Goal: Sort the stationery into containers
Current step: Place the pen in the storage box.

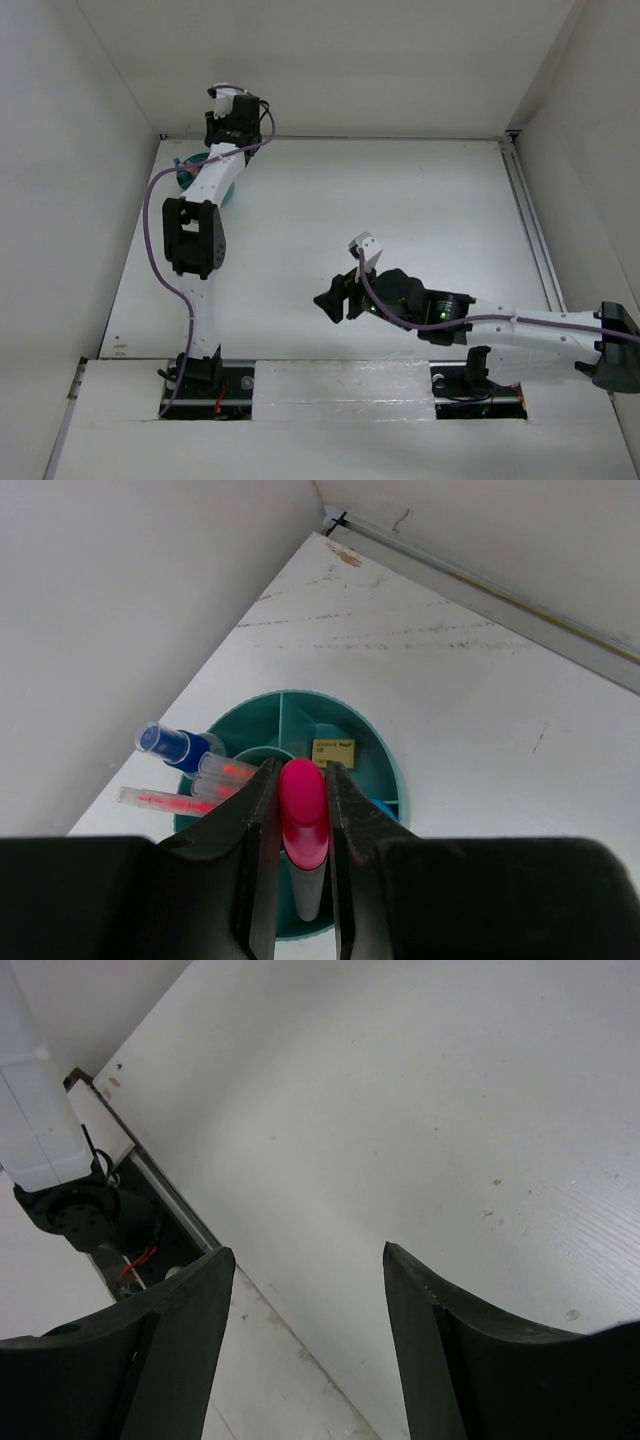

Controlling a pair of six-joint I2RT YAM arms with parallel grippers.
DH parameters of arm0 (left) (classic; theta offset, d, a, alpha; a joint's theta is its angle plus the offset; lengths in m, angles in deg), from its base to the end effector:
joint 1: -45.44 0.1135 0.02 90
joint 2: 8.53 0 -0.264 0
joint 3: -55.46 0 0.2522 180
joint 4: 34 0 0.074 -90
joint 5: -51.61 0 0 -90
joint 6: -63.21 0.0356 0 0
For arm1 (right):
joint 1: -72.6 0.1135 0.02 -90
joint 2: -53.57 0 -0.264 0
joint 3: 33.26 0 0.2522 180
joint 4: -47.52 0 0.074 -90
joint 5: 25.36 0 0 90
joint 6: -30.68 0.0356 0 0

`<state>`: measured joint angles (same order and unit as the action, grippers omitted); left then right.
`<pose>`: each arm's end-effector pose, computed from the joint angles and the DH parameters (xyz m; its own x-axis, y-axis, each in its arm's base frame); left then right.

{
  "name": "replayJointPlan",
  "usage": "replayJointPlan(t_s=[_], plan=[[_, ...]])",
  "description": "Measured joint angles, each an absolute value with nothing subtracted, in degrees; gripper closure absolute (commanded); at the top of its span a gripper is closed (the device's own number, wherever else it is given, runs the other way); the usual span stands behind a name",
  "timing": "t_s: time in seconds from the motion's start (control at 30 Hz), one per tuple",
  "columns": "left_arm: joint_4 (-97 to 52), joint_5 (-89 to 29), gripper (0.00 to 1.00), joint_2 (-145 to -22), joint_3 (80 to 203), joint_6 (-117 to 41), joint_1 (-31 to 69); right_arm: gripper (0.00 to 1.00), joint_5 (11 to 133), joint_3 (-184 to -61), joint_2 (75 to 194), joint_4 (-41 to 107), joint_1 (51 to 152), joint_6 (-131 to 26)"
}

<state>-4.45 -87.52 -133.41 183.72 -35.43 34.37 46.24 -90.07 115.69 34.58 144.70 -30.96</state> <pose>0.5057 -0.0715 0.3020 -0.3467 -0.0323 -0.9374 -0.5993 0.7764 0.1949 0.0875 0.2345 0.2898 -0.4698 0.0118 -0.8827 -0.6678 0.6492 0.3641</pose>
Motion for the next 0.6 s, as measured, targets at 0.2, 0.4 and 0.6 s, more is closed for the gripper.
replayJointPlan(t_s=[0.2,0.4,0.6], plan=[[-4.97,-87.78,1.00,-134.08,183.48,-34.93,34.35,0.33,46.68,-89.91,115.39,34.62,144.70,-30.96],[-5.02,-88.24,0.85,-135.50,183.24,-34.73,34.35,0.33,47.10,-89.26,115.08,34.67,144.70,-30.96],[-5.11,-88.70,0.76,-136.31,182.56,-34.84,34.35,0.33,47.16,-89.17,114.89,34.65,144.70,-30.96]])
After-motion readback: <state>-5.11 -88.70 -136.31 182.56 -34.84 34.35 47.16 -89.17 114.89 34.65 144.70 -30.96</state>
